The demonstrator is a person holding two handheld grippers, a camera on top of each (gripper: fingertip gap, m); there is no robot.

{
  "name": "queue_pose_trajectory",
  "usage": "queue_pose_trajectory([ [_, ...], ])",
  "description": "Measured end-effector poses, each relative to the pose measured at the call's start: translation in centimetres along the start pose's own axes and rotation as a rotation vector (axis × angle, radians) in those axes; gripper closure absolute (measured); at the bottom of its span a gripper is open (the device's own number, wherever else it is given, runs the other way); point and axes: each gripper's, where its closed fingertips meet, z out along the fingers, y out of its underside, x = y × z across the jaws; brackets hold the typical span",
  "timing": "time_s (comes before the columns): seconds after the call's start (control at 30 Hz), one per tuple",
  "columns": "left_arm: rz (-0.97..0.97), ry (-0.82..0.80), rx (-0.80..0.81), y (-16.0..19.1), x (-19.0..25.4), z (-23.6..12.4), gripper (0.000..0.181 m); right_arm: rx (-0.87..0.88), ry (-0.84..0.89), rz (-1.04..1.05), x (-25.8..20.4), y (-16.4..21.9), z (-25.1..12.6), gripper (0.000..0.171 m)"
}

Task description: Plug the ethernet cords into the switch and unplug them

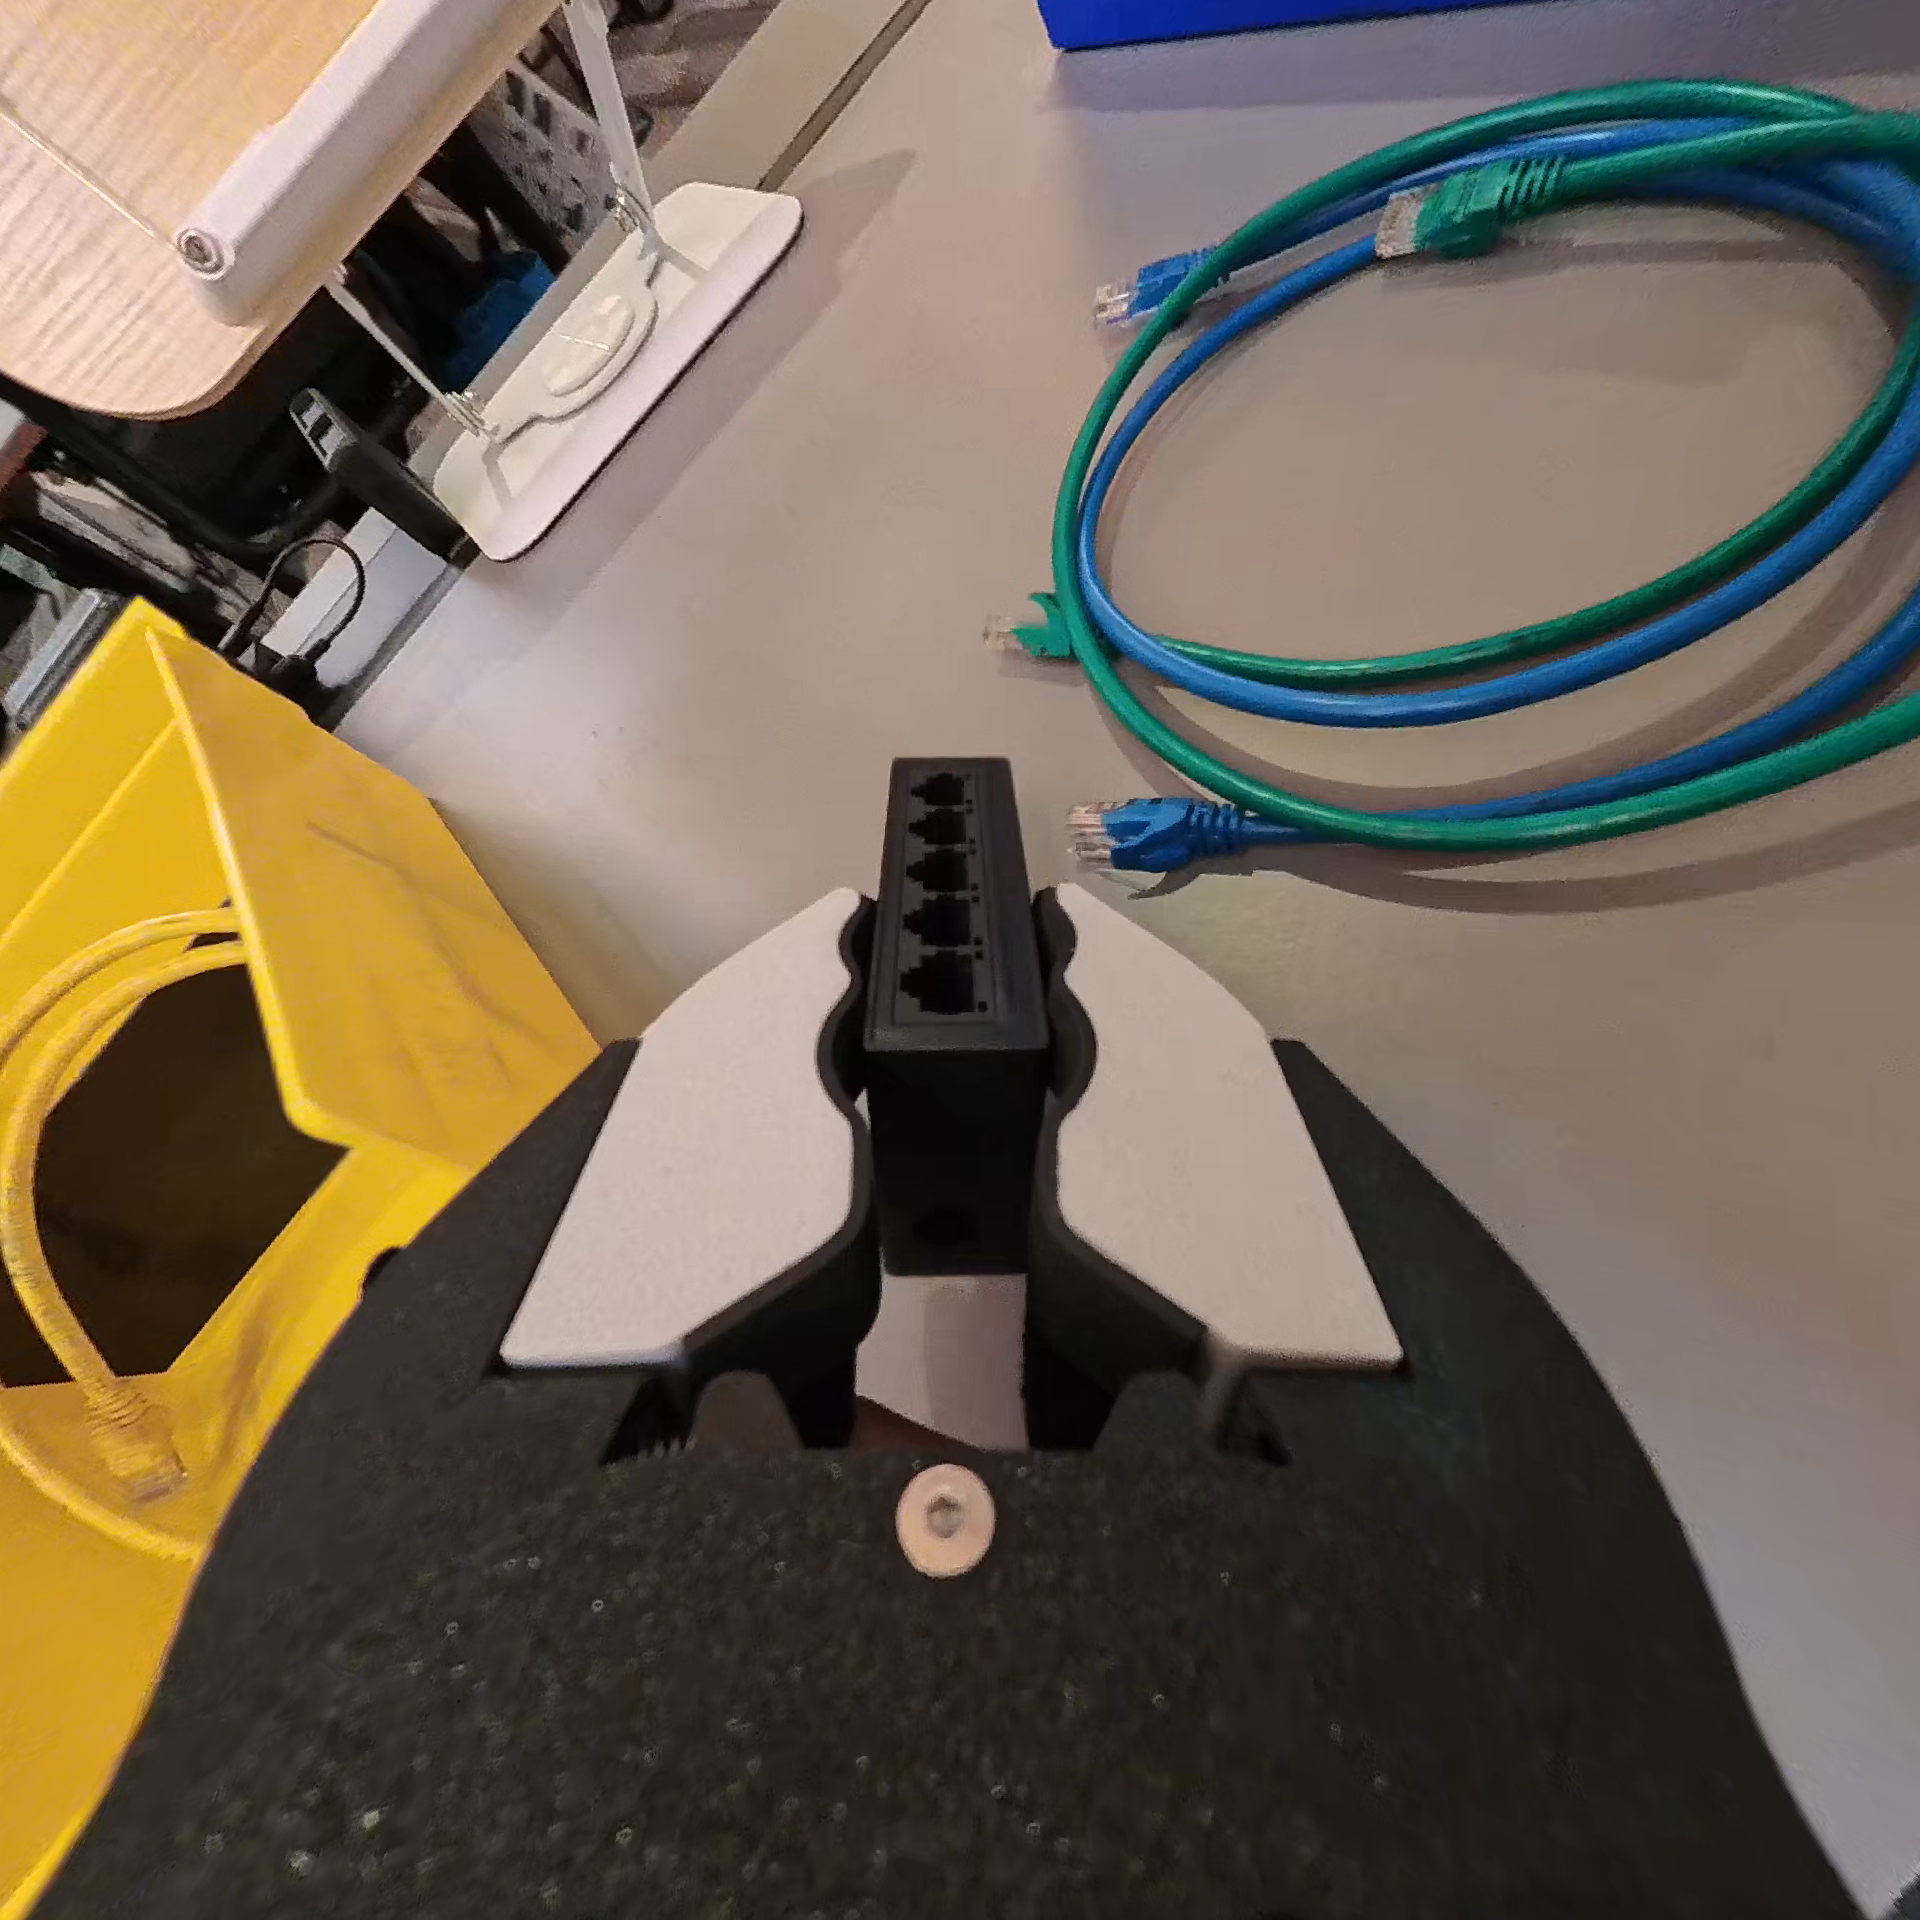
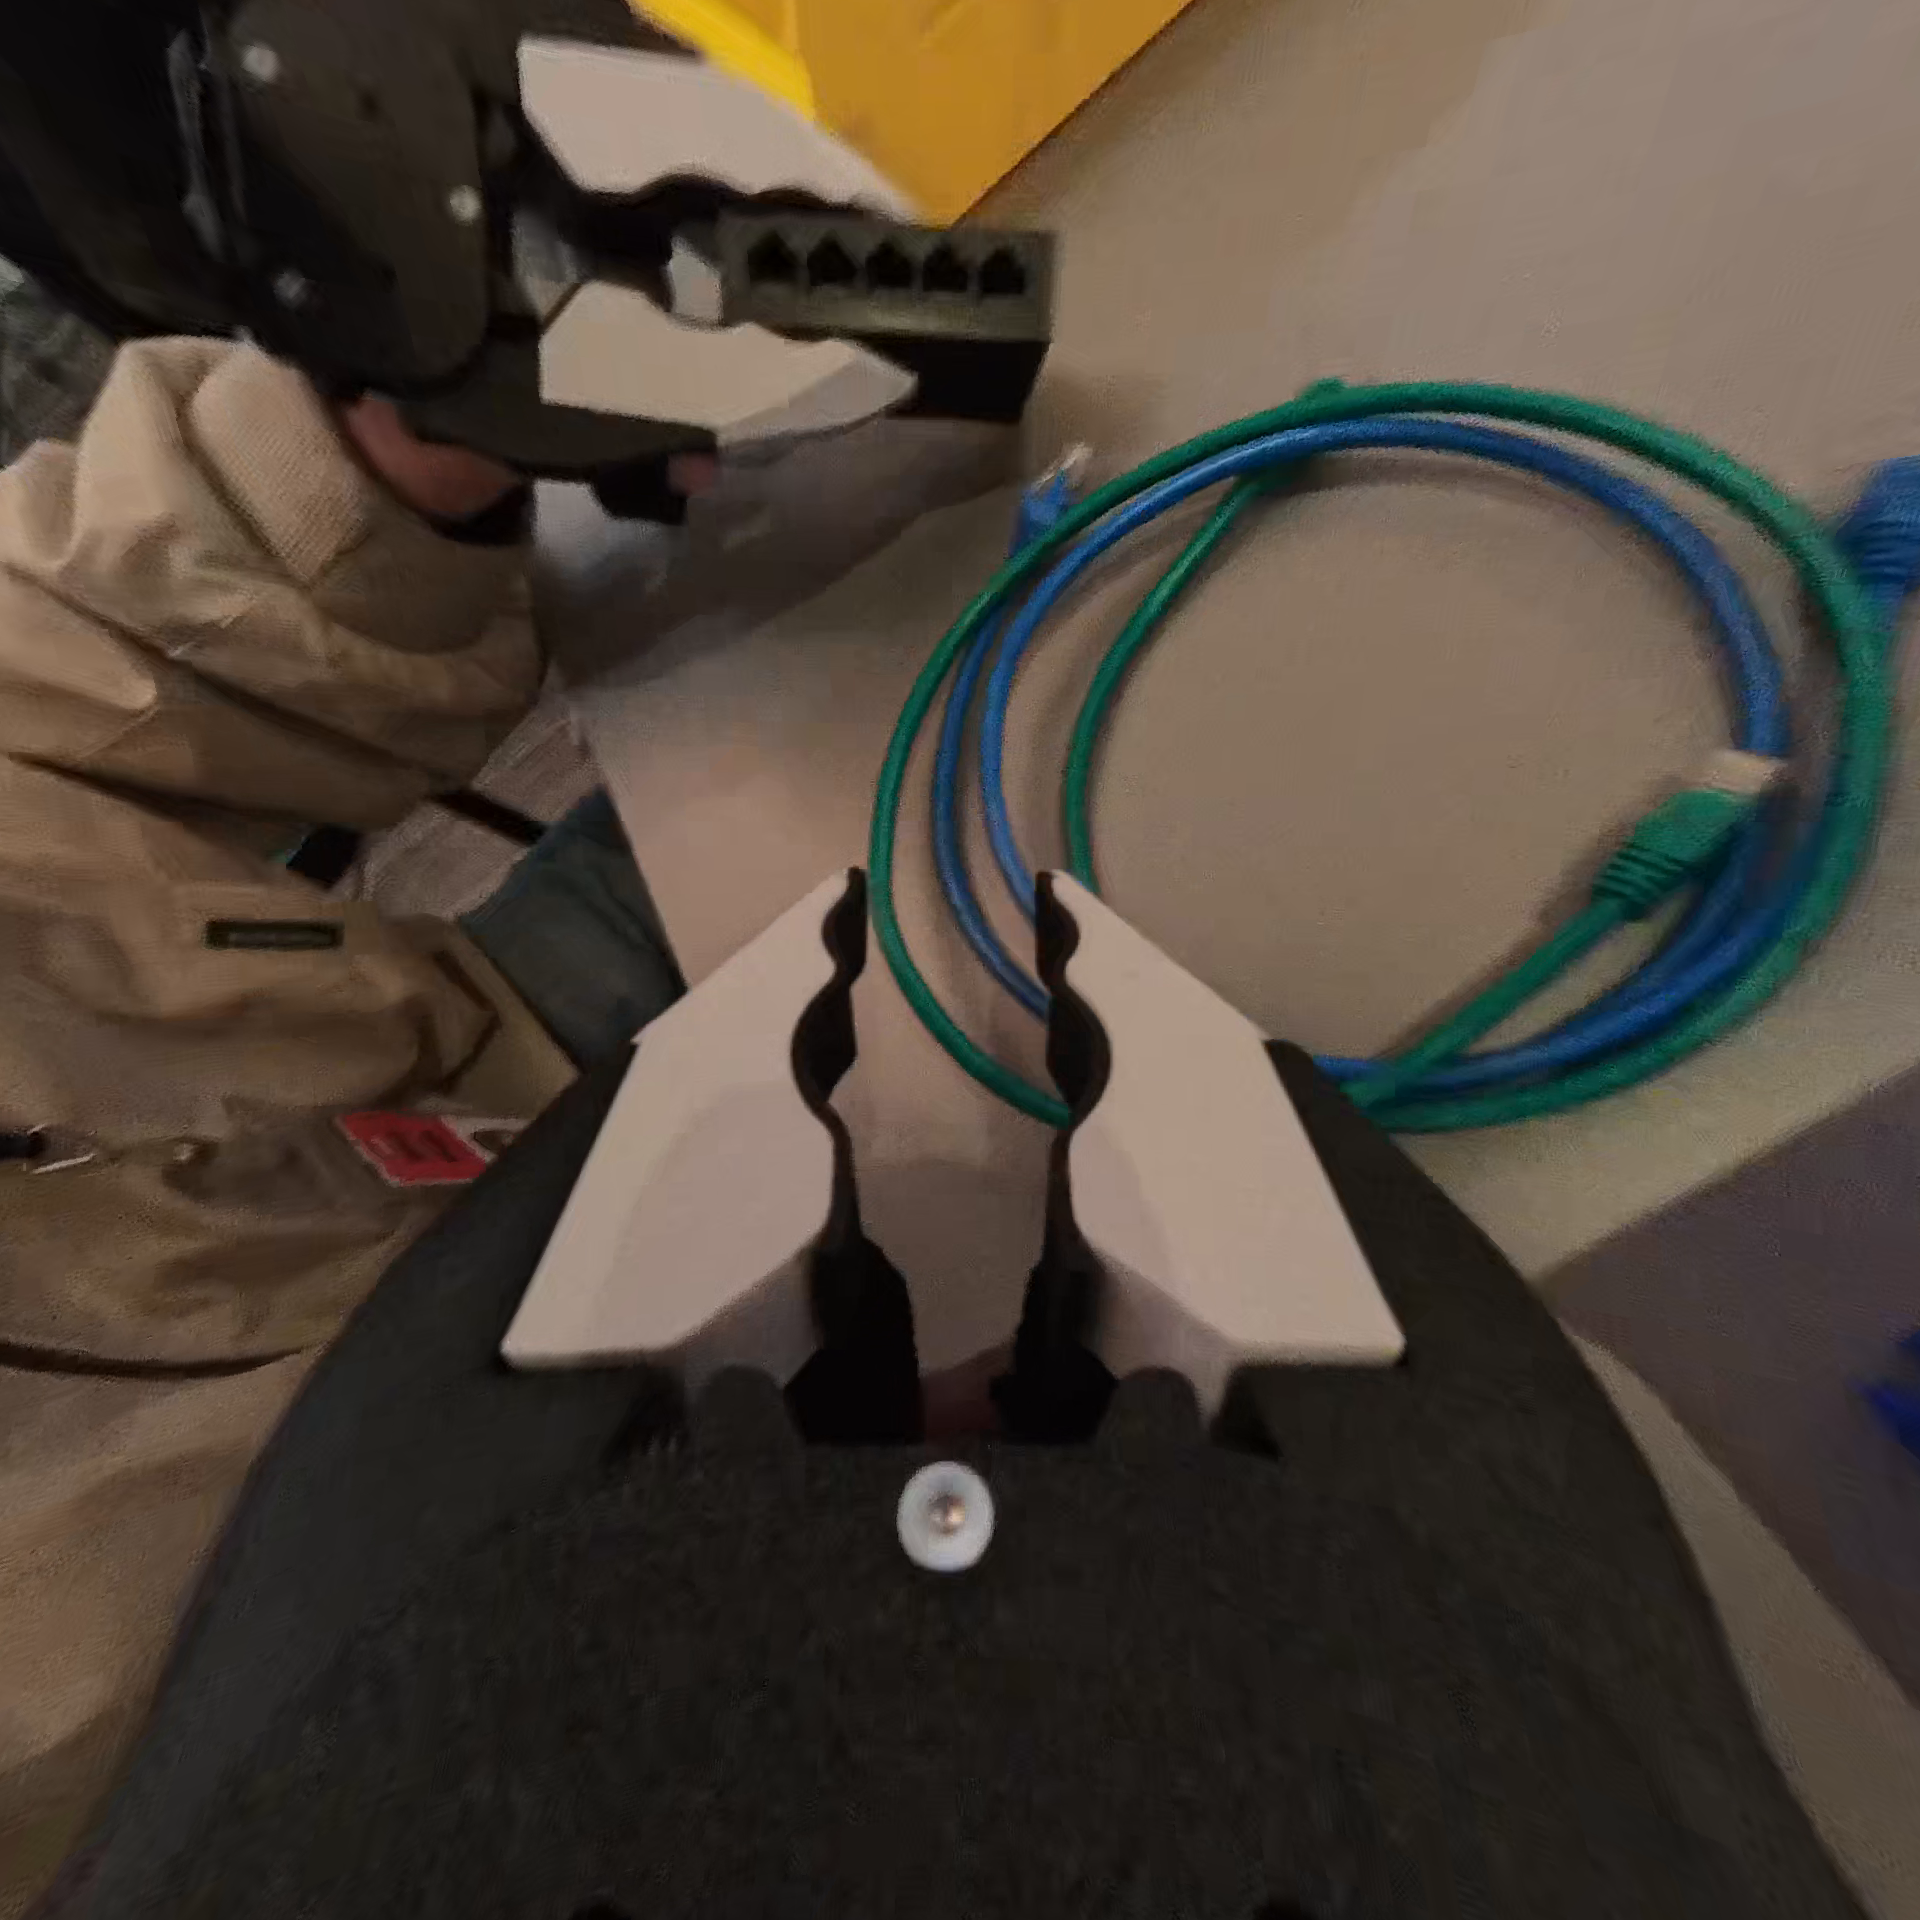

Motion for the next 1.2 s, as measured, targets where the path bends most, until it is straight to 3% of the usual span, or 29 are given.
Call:
queue_pose_trajectory([
  [0.03,0.019,-0.006,-0.005,0.0,0.1,0.1,0.153,0.053,0.080,0.008,1.5,-0.3,-1.0,0.138],
  [0.17,0.191,-0.089,-0.064,0.8,0.1,0.6,0.152,0.142,0.433,0.122,7.6,1.7,-4.0,0.138],
  [0.27,0.319,-0.150,-0.080,1.0,0.2,1.0,0.152,0.245,0.552,0.189,9.2,2.6,-4.4,0.133],
  [0.4,0.237,-0.139,-0.080,0.8,0.4,1.2,0.152,0.269,0.607,0.252,10.4,2.7,-3.2,0.134],
  [0.5,0.202,-0.137,-0.086,1.1,0.2,1.2,0.152,0.238,0.711,0.246,12.0,2.4,-3.4,0.148],
  [0.6,0.229,-0.150,-0.112,1.6,0.1,1.3,0.152,0.156,0.734,0.208,12.5,2.3,-2.6,0.165],
  [0.67,0.252,-0.150,-0.142,2.2,0.2,1.6,0.152,0.143,0.759,0.185,12.7,1.9,-2.8,0.166],
  [0.87,0.244,-0.146,-0.150,2.5,0.1,2.1,0.153,0.364,0.896,0.062,11.1,-1.7,-7.9,0.167],
  [1.07,0.201,-0.126,-0.141,2.1,0.5,2.0,0.153,0.519,0.882,-0.065,7.6,-4.7,-11.1,0.167],
  [1.2,0.185,-0.124,-0.140,2.0,0.5,1.9,0.153,0.401,0.835,-0.043,8.4,-3.2,-9.3,0.167],
])
